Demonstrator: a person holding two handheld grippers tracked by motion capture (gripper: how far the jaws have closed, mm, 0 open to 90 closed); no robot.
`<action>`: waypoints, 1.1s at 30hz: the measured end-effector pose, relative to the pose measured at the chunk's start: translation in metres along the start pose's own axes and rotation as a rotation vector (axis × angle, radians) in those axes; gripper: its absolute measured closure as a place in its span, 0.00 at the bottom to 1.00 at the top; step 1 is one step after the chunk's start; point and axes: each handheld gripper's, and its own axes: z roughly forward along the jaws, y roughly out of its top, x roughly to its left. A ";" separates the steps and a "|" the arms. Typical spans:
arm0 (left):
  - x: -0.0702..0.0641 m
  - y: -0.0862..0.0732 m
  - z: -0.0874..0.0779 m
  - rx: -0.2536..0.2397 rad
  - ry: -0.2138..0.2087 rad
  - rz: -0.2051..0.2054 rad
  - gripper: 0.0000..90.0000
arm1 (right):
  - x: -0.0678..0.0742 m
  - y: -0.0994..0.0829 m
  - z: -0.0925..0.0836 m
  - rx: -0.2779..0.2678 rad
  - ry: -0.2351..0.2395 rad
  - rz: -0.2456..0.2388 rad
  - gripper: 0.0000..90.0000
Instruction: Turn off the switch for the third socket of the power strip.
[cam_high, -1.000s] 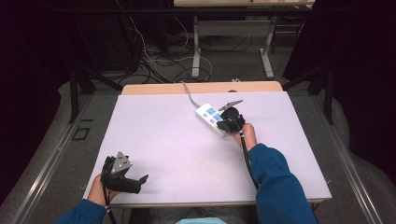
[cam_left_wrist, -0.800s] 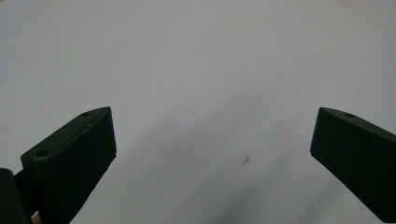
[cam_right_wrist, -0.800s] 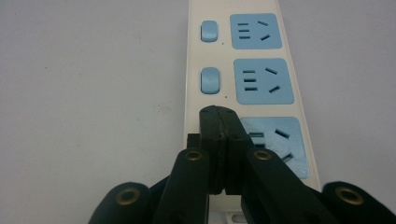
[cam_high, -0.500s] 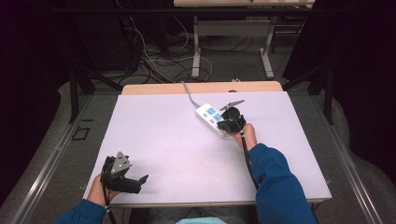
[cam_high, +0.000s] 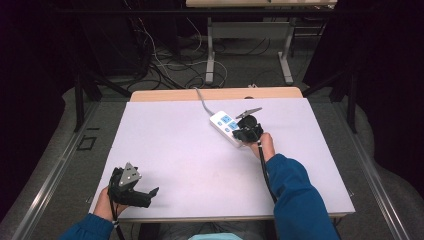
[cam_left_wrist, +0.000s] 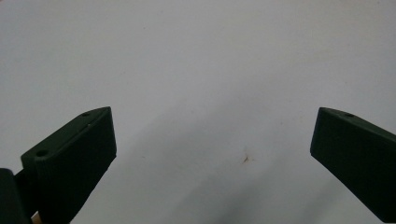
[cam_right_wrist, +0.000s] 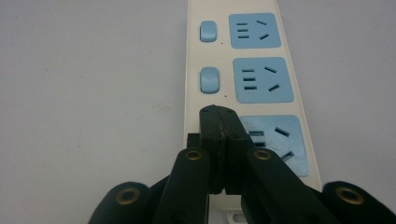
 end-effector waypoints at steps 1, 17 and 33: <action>0.000 0.000 0.000 0.000 -0.001 0.001 0.00 | 0.000 0.000 0.000 -0.005 0.004 0.002 1.00; 0.000 0.000 0.001 -0.008 0.006 -0.003 0.00 | 0.000 -0.001 0.000 -0.002 -0.007 0.012 1.00; 0.000 0.000 0.001 -0.010 0.008 -0.001 0.00 | 0.000 -0.001 0.000 -0.010 -0.003 0.019 1.00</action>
